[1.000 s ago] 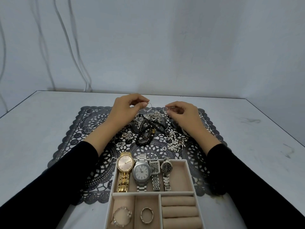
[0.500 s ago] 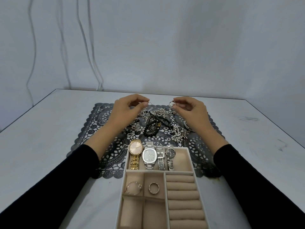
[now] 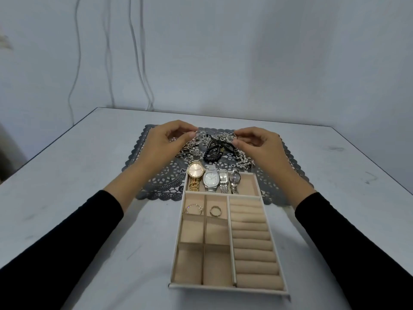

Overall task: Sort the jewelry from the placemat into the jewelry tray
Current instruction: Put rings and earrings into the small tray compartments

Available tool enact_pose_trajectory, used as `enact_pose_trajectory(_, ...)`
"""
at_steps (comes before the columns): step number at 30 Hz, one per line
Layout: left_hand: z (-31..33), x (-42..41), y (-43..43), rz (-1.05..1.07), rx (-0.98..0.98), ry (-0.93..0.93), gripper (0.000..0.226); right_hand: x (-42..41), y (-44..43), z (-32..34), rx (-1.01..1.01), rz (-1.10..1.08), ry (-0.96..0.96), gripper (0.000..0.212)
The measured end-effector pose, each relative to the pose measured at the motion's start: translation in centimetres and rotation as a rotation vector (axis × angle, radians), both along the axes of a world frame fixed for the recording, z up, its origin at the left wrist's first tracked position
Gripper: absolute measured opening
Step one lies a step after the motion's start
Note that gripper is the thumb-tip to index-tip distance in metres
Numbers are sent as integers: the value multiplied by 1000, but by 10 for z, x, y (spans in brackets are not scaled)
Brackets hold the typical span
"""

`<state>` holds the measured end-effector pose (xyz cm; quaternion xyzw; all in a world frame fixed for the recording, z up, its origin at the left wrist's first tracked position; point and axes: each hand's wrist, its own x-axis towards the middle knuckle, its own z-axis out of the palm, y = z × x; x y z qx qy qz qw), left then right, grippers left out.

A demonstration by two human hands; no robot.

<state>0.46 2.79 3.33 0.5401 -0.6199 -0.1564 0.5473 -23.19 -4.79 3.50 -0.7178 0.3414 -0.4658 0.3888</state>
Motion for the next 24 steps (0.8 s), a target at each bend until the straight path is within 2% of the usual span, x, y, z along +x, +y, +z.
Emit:
enact_pose_trajectory(12,-4,-8,45,-51,-14,-9,14,-10,49,0,91,252,12,31)
enact_pose_trajectory(20,-6,-11,55,-89,-25,-54,15,-16,61,2,120,419,137,29)
enact_pose_trajectory(24,-5,-11,55,-105,-31,-31,14,-17,62,5,126,499,277,29)
